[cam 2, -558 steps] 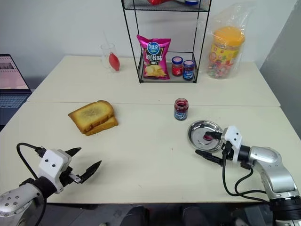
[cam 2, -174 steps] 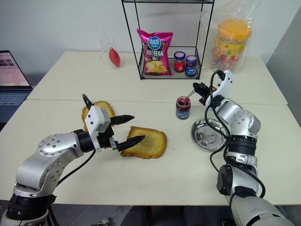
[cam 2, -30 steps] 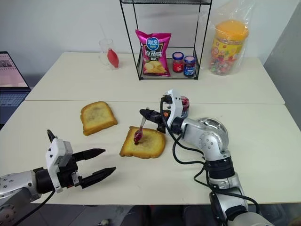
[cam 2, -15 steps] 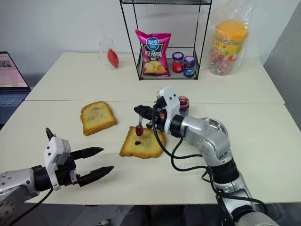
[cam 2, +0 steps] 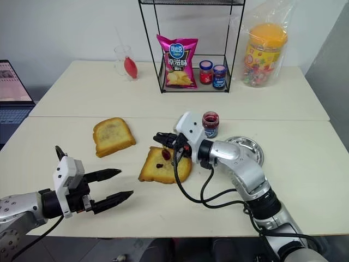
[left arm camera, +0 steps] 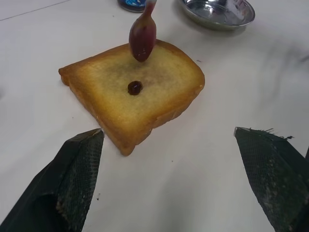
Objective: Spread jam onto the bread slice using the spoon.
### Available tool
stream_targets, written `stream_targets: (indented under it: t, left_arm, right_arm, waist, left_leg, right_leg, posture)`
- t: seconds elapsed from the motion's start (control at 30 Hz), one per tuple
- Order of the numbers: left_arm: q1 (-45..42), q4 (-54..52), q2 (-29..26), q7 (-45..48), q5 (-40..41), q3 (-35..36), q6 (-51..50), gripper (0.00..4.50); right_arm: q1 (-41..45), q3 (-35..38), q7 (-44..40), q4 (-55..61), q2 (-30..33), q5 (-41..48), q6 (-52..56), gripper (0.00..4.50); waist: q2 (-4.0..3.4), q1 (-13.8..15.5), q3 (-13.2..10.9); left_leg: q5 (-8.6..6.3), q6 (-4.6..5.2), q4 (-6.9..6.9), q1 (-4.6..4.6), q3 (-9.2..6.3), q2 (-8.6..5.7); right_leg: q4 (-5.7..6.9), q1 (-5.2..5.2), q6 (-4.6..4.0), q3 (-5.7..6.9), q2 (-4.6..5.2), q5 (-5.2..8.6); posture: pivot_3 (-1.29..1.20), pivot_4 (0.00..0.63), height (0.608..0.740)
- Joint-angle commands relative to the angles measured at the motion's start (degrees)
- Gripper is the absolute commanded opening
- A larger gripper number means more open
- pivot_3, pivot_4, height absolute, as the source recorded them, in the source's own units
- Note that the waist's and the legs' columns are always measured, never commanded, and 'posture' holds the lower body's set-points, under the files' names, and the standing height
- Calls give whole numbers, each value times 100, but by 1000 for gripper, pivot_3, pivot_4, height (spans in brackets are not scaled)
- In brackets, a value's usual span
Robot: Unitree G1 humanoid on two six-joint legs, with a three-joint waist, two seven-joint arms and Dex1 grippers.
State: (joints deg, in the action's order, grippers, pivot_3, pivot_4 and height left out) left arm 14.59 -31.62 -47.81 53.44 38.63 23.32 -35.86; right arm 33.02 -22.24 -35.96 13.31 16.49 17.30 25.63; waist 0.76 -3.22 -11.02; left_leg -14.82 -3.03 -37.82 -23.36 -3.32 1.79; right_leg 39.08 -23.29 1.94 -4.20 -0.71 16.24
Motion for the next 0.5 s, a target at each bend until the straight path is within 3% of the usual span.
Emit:
stream_targets:
  t: [0.03, 0.5]
  left_arm:
    - [-53, -28, -84, 46, -27, -4, 81, 4500]
    - [-75, -29, -58, 33, -95, -96, 97, 4500]
  right_arm:
    - [-42, -41, -135, 41, -39, -259, -474, 20]
    - [-127, 111, -498, -115, -7, -527, -1045, 20]
  waist:
    - [0, -1, 0]
    - [1, 1, 1]
  left_leg:
    - [0, 0, 0, 0, 1, 0]
    - [0, 0, -2, 5, 1, 0]
  right_leg:
    - [0, 0, 0, -1, 0, 0]
    - [2, 4, -1, -1, 0, -1]
  posture:
    - [0, 150, 740]
    - [0, 150, 740]
